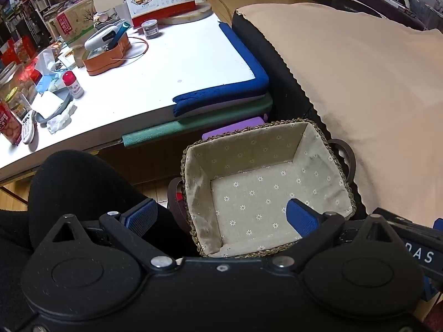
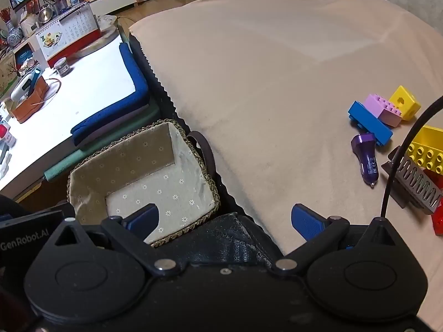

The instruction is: Organize rigid objects

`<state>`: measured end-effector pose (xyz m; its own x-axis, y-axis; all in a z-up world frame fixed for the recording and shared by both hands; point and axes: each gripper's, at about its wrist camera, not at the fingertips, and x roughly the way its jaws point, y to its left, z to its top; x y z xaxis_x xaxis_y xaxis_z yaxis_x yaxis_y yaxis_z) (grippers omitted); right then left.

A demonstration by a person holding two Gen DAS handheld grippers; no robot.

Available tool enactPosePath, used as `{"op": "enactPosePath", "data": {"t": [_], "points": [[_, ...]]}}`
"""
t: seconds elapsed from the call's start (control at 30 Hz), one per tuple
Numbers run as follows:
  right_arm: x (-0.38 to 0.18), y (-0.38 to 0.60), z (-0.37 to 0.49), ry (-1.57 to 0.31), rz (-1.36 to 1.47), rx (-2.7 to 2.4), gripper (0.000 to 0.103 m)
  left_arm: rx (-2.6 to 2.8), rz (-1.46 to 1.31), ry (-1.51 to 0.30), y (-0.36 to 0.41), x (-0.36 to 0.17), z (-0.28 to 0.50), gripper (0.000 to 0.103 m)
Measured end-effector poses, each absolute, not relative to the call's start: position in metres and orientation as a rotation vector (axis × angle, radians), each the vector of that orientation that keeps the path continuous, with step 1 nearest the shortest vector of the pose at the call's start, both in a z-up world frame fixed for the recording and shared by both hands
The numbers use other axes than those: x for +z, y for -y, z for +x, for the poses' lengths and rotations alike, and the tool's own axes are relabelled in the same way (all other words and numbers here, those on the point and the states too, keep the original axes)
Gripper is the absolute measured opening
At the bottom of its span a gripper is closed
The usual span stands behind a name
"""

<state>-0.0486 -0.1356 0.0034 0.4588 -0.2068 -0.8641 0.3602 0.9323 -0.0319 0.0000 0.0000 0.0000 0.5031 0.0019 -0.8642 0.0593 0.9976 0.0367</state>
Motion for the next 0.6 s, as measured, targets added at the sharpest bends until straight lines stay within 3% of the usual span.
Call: {"op": "enactPosePath", "data": {"t": [0.6], "points": [[0.0006, 0.1360, -0.0506, -1.042, 0.170, -0.355, 0.102, -0.018, 0.075, -1.048, -0.0012, -0.0026, -0.0009, 0.096]]}}
